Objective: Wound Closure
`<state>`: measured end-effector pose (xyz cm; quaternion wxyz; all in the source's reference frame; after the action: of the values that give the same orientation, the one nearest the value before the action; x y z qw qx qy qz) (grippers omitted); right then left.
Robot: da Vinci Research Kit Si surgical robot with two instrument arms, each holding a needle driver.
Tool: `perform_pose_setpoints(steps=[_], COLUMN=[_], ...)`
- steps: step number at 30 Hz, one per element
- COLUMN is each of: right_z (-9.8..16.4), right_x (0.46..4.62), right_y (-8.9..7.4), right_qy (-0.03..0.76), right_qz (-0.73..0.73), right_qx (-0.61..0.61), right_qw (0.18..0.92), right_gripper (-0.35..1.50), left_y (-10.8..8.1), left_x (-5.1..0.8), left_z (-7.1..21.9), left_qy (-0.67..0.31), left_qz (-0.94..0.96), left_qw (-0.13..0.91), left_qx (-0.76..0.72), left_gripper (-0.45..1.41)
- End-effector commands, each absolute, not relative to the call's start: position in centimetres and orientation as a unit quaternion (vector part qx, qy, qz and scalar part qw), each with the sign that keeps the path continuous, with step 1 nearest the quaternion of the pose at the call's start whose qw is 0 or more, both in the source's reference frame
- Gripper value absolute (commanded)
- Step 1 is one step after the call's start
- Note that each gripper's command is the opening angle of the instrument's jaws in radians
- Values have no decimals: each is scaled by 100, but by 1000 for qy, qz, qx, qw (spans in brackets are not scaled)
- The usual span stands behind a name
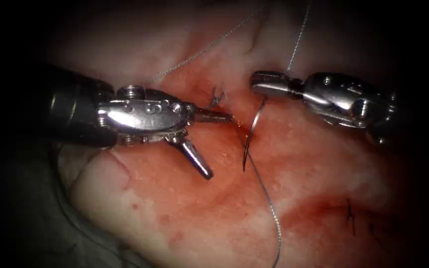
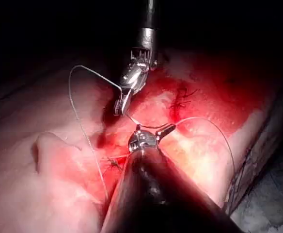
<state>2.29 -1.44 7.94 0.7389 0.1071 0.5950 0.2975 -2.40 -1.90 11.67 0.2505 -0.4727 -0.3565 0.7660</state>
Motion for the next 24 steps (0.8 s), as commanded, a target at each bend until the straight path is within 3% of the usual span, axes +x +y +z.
perform_pose_setpoints(steps=[1,13,24], right_z=[795,774,769], right_x=[235,248,264], right_y=[-147,-155,-166], right_qy=[595,612,630], right_qz=[291,218,190], right_qx=[100,21,2], right_qw=[742,760,753], right_gripper=[-35,-35,-35], left_y=[-192,-197,-201], left_x=[-247,-262,-265], left_z=[1174,1208,1212], left_qy=[-355,-361,-415], left_qz=[763,730,706], left_qw=[282,420,403], left_qx=[-461,-401,-408], left_gripper=[79,74,76])
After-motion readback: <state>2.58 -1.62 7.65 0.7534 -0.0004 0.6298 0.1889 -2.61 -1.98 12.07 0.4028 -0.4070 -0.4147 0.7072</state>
